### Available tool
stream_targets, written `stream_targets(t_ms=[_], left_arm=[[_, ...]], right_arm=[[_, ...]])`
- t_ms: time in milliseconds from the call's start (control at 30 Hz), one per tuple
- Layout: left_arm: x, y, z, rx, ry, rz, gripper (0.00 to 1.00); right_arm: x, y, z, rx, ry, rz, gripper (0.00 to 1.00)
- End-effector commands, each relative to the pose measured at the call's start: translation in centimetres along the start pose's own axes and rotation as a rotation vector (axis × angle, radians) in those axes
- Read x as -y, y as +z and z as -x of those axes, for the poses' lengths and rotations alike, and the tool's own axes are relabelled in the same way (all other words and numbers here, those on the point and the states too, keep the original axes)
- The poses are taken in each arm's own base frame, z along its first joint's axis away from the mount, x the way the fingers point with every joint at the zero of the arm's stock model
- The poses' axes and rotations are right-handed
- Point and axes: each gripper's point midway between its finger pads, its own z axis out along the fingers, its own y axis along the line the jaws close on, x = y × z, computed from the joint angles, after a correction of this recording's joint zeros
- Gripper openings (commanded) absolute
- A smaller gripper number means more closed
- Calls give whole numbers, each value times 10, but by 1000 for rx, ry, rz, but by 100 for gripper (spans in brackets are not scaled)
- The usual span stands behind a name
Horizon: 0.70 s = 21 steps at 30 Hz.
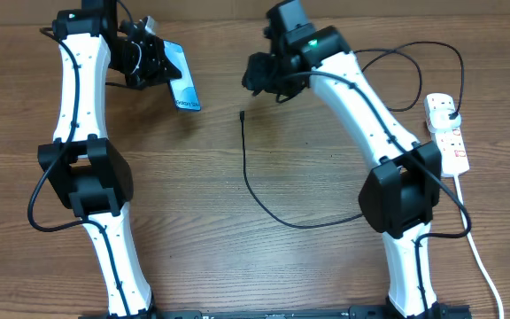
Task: Plug charger to phone and switch on socket
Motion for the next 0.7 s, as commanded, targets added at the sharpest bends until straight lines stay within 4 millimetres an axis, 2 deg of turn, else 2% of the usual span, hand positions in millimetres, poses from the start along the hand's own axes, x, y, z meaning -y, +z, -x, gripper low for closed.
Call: stream_targets(t_ms=[0,67,233,400,533,667], left_arm=[[9,-22,2,44,9,2,4],[7,-23,2,43,13,6,4],[6,-24,2,45,9,5,4],[6,-24,3,45,12,5,4],[7,-24,2,45,17,2,4],[7,-24,2,44,17,2,4]], right_arm=[[0,28,-5,49,-43,-148,55],[2,41,-12,51,-66,-204,49],[6,64,-25,46,-100,-285,47],[10,74,-29,17,-104,-277,43],[18,95,-43,-43,-125,-281,42],[13,105,-51,-75,-149,-250,42]])
